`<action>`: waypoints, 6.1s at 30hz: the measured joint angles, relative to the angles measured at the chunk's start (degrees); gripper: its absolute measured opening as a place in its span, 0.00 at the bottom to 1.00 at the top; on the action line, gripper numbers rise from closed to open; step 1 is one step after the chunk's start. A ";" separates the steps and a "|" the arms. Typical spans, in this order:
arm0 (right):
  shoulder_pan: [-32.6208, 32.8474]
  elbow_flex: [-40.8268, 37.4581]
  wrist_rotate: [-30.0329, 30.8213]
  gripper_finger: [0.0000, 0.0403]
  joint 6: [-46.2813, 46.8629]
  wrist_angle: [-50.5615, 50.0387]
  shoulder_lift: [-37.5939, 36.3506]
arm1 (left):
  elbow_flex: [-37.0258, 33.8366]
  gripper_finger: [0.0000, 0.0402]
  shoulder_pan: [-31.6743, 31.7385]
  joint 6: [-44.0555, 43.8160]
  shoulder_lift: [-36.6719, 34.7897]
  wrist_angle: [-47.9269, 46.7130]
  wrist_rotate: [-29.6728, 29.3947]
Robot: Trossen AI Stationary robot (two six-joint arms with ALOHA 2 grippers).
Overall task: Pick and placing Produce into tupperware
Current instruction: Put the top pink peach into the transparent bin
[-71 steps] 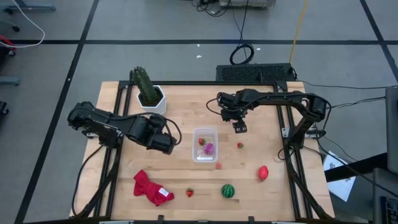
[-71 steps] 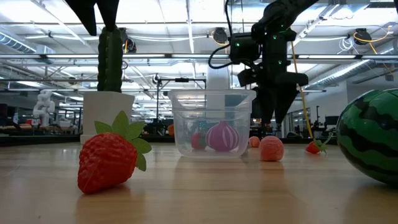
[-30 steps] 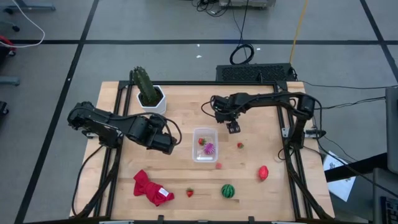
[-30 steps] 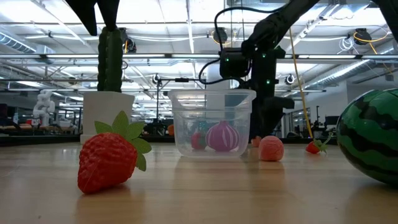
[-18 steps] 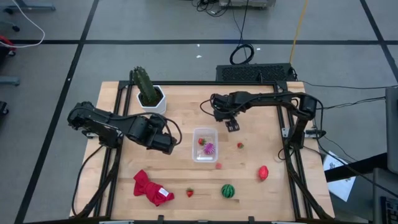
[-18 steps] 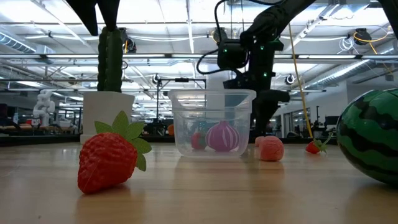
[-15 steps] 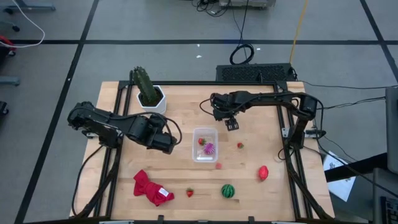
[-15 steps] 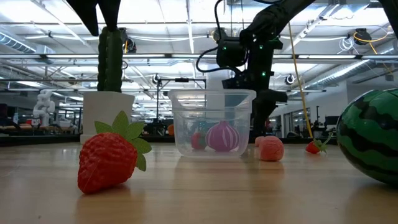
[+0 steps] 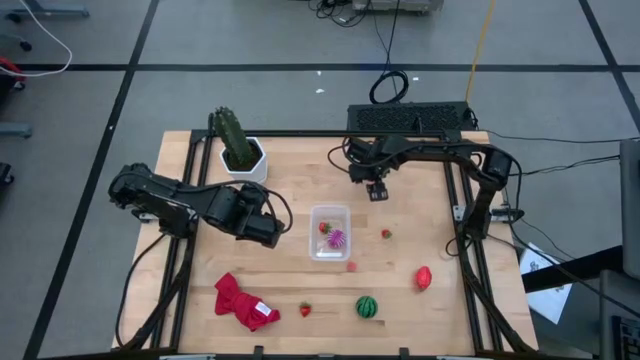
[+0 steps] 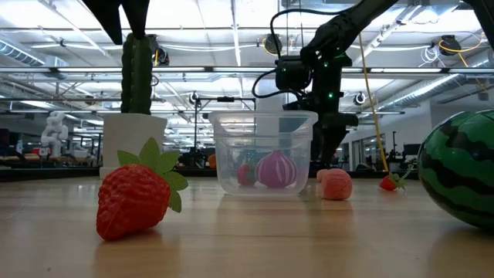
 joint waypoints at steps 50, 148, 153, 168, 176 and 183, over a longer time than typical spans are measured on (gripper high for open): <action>-1.36 -8.15 -0.41 0.40 0.87 9.53 0.02 | 0.00 0.57 0.00 1.20 0.00 0.00 0.00; 32.24 44.27 -3.59 0.21 14.29 -22.24 18.63 | -21.64 0.57 4.59 -2.60 -21.86 -0.04 8.61; 31.98 40.58 -3.60 0.21 14.38 -19.17 18.69 | -21.64 0.57 4.59 -1.81 -21.86 -0.04 8.61; 30.29 31.66 -3.55 0.21 15.91 -10.90 18.71 | -21.64 0.57 4.59 -1.53 -21.86 -0.04 8.11; 30.40 31.21 -3.49 0.21 15.89 -10.71 18.69 | -21.64 0.57 4.59 -1.53 -21.86 -0.04 7.97; 30.38 31.21 -3.47 0.21 15.89 -10.39 18.69 | -21.64 0.57 4.59 -1.54 -21.86 -0.04 7.85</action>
